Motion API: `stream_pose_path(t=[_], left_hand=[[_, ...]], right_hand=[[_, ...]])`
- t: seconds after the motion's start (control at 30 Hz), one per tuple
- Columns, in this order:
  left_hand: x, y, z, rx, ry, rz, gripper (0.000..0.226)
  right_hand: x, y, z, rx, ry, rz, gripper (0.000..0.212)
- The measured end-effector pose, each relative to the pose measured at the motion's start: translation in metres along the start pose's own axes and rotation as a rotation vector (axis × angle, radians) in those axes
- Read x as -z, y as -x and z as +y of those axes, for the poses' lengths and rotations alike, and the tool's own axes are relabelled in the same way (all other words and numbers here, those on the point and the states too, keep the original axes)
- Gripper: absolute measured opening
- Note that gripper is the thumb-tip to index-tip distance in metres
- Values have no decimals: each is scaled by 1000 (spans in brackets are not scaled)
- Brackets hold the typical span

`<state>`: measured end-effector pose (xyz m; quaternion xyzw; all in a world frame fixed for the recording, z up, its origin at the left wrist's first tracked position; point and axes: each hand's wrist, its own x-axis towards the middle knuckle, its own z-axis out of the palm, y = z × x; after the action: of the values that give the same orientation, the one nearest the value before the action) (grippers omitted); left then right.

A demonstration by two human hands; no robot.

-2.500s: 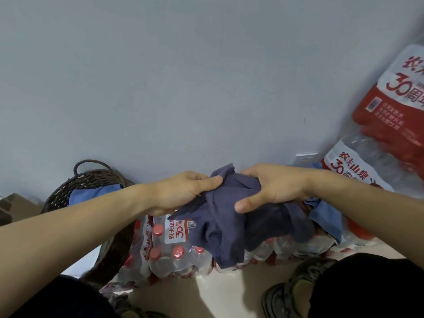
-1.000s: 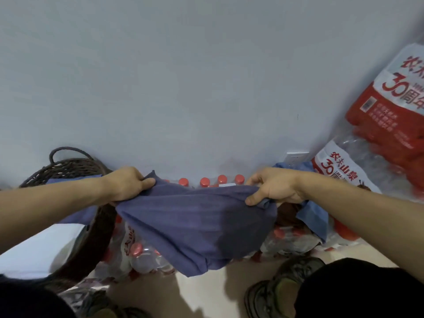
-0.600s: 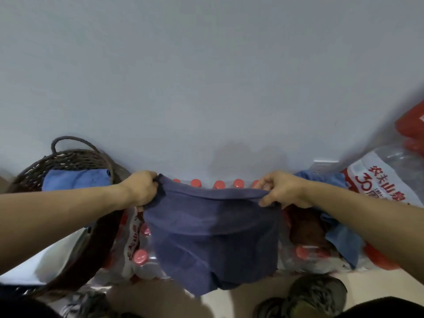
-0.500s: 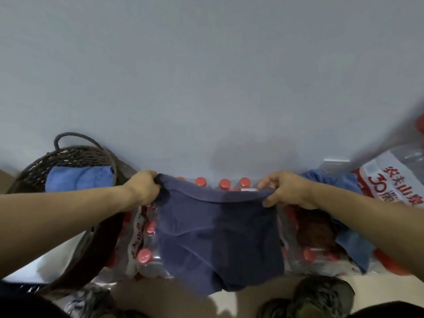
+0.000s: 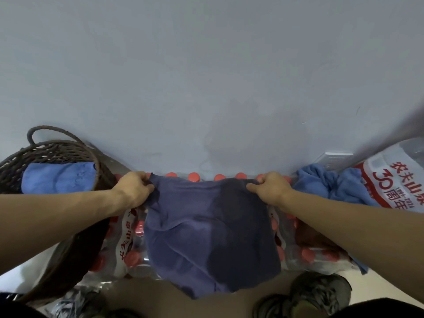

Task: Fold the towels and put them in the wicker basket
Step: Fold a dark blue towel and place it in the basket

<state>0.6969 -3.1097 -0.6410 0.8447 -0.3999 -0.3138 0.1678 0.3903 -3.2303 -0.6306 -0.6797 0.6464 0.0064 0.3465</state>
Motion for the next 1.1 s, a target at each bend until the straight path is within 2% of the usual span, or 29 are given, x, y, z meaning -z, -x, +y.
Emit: stream_pose_path(t=[0.1,0.2,0.3,0.33,0.4,0.47,0.53,0.6,0.67,0.73,0.77,0.87,0.93,1.0,1.1], left_hand=[[-1,0,-2,-26,5,32,10],[2,0,-4,-17,161,58,13],[4,1,-4,39,259,30,2],[4,2,-4,58,251,19,9],[5,2,-4,95,182,-1,32],[7,4,-2,128,123,-12,53],[9,10,0,101,12,-28,62],[16,20,3,-17,-177,-40,60],[29,34,8,-151,-335,-60,42],[43,53,13,-192,-446,-157,20],[48,64,15,-167,-490,-228,16],[46,94,14,14,-544,-464,24],[32,110,10,190,-437,-559,26],[10,125,1,283,-275,-522,30],[-27,144,-18,276,-65,-324,33]], right_hand=[[-4,2,1,109,-131,101,27],[1,5,5,168,-220,170,24],[-5,6,12,32,-208,134,16],[-9,7,13,-52,-213,101,18],[-15,11,11,-143,-169,83,35],[-15,18,4,-140,-90,122,51],[-12,24,0,-124,-42,151,58],[-9,30,1,-116,-1,121,59],[-7,35,4,-87,63,73,56],[-7,43,8,-59,126,5,58],[-8,46,11,-56,167,-35,64],[-8,56,19,-13,301,-138,81],[-6,64,24,23,372,-141,83],[1,74,25,78,400,-143,76],[16,89,19,229,416,-196,31]])
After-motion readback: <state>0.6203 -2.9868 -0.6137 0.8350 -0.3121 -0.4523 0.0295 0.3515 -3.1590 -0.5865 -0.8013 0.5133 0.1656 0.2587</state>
